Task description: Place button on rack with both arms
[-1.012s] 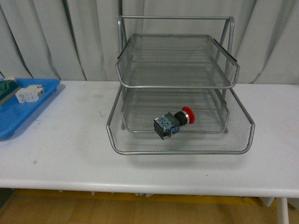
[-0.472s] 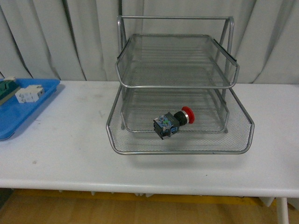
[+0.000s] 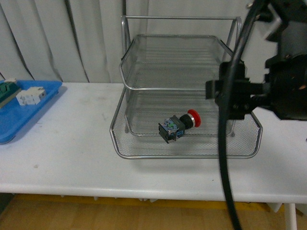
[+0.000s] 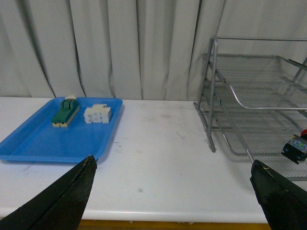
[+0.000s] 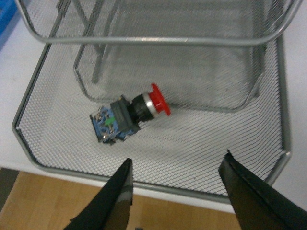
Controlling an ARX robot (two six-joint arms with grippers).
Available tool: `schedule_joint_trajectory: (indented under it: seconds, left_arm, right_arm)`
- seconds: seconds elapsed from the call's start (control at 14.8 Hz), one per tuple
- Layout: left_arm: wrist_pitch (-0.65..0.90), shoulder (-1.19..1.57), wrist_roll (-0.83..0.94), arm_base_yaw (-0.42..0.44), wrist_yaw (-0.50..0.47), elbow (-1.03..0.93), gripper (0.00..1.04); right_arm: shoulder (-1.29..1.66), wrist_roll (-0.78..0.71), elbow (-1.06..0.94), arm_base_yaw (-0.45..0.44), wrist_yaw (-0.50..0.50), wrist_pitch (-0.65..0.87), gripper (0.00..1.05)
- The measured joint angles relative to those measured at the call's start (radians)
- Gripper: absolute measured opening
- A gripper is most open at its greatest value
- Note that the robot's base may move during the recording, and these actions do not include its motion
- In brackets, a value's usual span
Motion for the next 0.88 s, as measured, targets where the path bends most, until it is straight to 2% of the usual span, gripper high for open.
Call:
schedule_joint_trajectory:
  seconds: [0.14, 0.34, 0.61, 0.88]
  left_arm:
    - [0.000, 0.000, 0.000, 0.000, 0.000, 0.000, 0.98]
    - [0.000, 0.000, 0.000, 0.000, 0.000, 0.000, 0.98]
    - [0.000, 0.000, 0.000, 0.000, 0.000, 0.000, 0.98]
    - [0.000, 0.000, 0.000, 0.000, 0.000, 0.000, 0.98]
  right_arm:
    - [0.026, 0.019, 0.001, 0.041, -0.010, -0.057, 0.40]
    - [0.072, 0.028, -0.004, 0.088, -0.003, -0.042, 0.05]
    - [0.190, 0.044, -0.028, 0.138, 0.004, -0.029, 0.02]
    - [0.278, 0.045, 0.020, 0.116, 0.029, -0.021, 0.02]
